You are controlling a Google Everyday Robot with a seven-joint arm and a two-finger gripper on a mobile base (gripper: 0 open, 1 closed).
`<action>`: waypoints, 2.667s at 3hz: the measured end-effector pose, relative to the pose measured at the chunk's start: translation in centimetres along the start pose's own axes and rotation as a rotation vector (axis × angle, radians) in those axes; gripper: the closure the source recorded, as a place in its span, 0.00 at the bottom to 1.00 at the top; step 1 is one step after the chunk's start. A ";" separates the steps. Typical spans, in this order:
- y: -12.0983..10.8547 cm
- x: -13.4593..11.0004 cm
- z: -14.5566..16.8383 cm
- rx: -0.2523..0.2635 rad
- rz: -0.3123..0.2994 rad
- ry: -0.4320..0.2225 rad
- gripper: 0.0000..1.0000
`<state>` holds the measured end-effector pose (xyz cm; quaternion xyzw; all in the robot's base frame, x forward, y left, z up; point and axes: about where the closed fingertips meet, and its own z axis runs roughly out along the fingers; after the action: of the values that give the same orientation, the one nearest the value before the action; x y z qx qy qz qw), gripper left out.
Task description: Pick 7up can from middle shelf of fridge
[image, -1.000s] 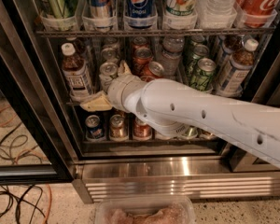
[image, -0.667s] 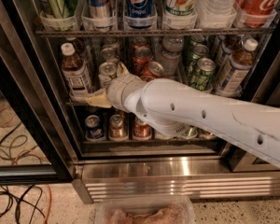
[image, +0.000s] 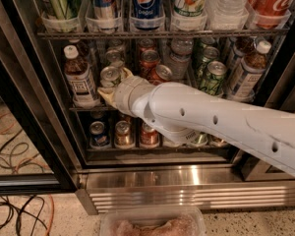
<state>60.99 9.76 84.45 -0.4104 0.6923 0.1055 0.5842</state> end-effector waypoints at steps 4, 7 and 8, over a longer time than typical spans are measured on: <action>-1.1 -0.7 -4.2 0.013 0.010 0.006 1.00; -3.3 -3.8 -9.1 0.040 -0.033 -0.045 1.00; -3.1 -4.1 -12.4 -0.002 -0.050 -0.027 1.00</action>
Offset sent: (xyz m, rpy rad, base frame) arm 0.0000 0.0000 0.0000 0.0000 0.0000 0.0000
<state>54.08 1.85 92.77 -0.4266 0.6739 0.0972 0.5954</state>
